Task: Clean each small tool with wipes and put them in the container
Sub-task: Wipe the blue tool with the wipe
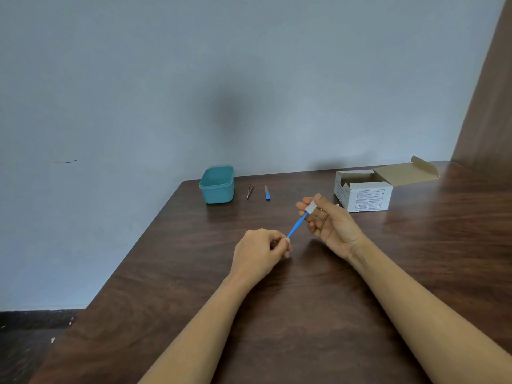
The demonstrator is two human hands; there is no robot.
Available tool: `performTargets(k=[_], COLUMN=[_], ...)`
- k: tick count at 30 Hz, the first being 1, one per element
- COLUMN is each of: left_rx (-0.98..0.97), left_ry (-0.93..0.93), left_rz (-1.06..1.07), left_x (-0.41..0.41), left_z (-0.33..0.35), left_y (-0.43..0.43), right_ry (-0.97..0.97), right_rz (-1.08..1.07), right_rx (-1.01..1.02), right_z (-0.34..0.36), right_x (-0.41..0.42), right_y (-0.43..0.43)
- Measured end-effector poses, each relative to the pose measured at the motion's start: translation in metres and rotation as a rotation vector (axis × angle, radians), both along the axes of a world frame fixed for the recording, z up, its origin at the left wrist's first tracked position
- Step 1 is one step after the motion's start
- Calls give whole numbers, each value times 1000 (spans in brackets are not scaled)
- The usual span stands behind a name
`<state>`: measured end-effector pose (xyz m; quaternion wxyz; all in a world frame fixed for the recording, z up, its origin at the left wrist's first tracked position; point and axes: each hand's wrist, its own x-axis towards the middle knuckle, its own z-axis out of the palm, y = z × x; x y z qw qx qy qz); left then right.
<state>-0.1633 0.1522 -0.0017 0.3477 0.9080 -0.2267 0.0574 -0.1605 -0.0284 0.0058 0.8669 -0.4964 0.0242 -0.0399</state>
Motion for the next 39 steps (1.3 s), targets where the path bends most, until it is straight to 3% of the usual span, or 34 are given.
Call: performTargets(k=[11, 18, 23, 27, 33, 39], left_rx=[-23, 66, 74, -50, -336, -201], left_ry=[15, -44, -18, -17, -11, -12], left_rz=[9, -8, -16, 67, 222, 416], left_x=[-2, -2, -3, 0, 11, 42], left_z=[1, 4, 6, 13, 29, 57], left_y=[2, 4, 11, 20, 37, 62], right_ry=[61, 124, 99, 63, -3, -79], right_rz=[-124, -249, -311, -349, -372, -376], right_rx=[-30, -24, 145, 230, -2, -216], right_z=[-4, -3, -2, -4, -11, -12], right_x=[0, 0, 0, -1, 4, 17], right_y=[2, 6, -2, -9, 6, 21])
